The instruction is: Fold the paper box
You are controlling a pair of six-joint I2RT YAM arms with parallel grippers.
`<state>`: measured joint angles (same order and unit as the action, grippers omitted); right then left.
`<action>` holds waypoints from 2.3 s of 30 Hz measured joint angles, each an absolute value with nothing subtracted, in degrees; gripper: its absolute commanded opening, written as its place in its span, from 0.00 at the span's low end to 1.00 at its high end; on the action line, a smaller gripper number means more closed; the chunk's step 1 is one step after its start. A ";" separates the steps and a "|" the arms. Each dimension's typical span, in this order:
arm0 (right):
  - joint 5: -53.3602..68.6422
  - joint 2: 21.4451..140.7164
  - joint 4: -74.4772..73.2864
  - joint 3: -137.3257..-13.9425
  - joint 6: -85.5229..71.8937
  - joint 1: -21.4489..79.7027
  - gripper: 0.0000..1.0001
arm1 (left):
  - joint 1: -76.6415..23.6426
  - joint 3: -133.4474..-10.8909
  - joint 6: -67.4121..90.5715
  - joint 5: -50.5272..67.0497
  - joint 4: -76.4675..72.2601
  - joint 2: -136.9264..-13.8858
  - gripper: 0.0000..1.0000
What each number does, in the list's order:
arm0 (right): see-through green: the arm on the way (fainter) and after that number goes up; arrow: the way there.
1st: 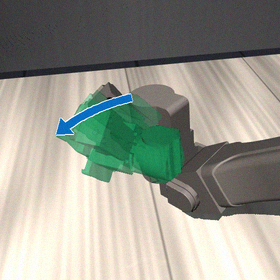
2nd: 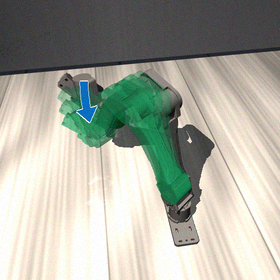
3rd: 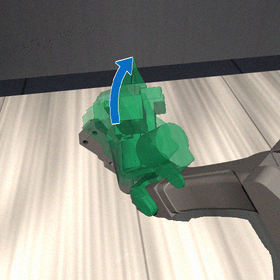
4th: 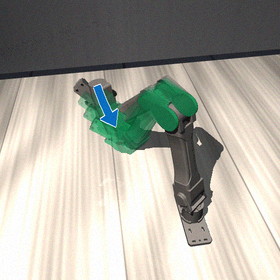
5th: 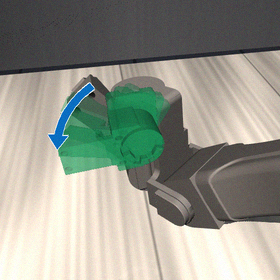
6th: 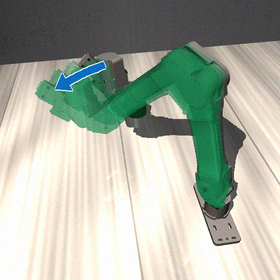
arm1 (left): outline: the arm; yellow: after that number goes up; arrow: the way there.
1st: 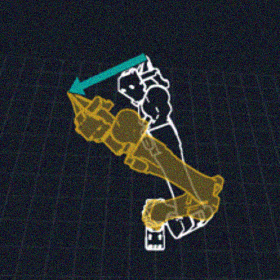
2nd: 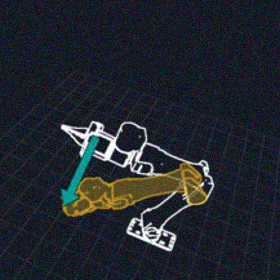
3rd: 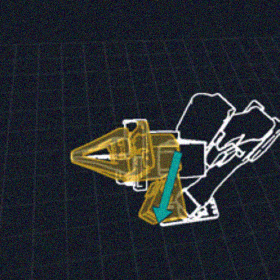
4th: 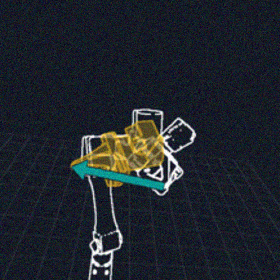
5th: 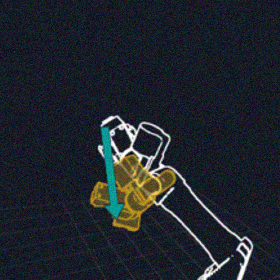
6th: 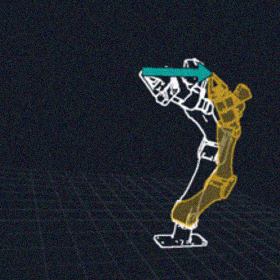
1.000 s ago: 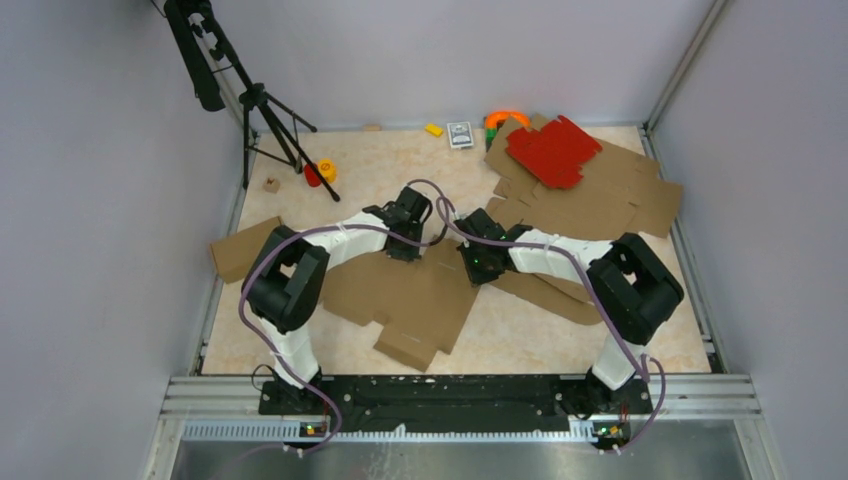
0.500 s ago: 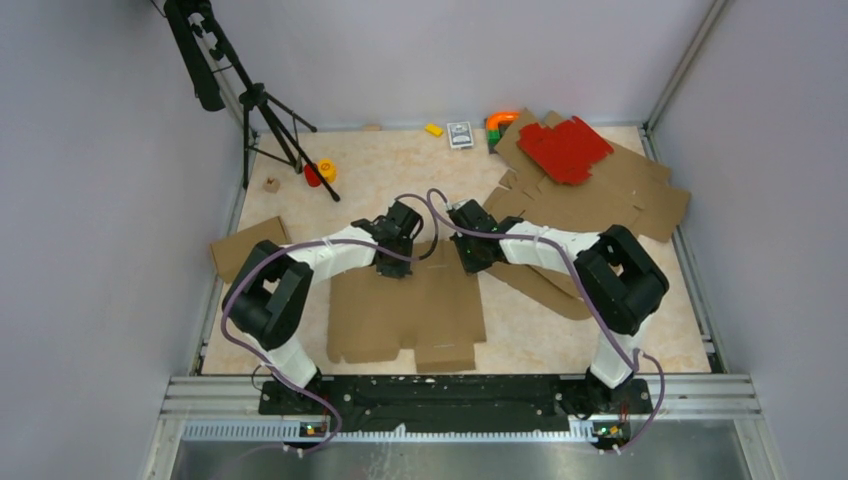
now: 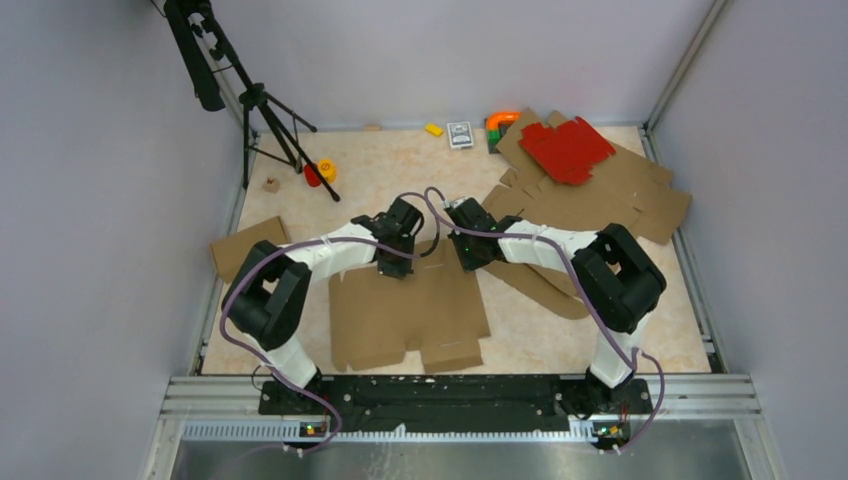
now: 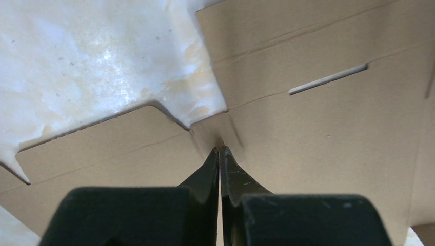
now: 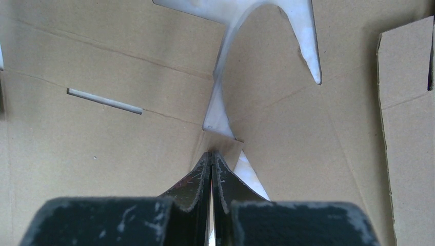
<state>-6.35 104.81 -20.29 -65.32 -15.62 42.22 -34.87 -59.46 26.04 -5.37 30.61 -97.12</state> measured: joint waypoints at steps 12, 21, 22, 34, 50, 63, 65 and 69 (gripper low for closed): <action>-5.91 104.79 -20.32 -65.30 -15.64 42.19 0.00 | -34.09 -60.49 26.68 -2.92 29.36 -99.26 0.00; -5.87 104.79 -20.36 -65.32 -16.40 42.19 0.00 | -33.50 -56.36 27.55 -1.74 24.45 -96.86 0.00; -5.89 104.79 -20.40 -65.32 -16.64 42.19 0.00 | -33.45 -56.25 27.55 -1.58 24.29 -96.77 0.00; -6.24 103.98 -23.59 -65.91 -19.31 42.37 0.11 | -33.08 -57.60 26.79 -0.91 26.09 -96.53 0.05; -3.01 83.50 -24.97 -56.51 -23.24 41.85 0.75 | -28.73 -51.44 27.68 -5.67 34.26 -64.90 0.86; 10.26 76.38 -17.93 -41.23 -28.69 35.40 0.69 | -23.62 -32.34 46.63 -14.94 39.27 -40.49 0.98; 11.53 77.65 -16.01 -41.21 -29.36 35.38 0.67 | -22.83 -31.03 48.29 -15.73 39.24 -40.69 0.98; 12.71 80.47 -13.32 -41.04 -30.61 35.40 0.63 | -20.91 -28.62 52.05 -16.84 39.51 -41.21 0.98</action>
<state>12.71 80.47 -13.32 -41.04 -30.61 35.40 -20.91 -28.62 52.05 -16.84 39.51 -41.21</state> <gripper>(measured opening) 0.653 0.983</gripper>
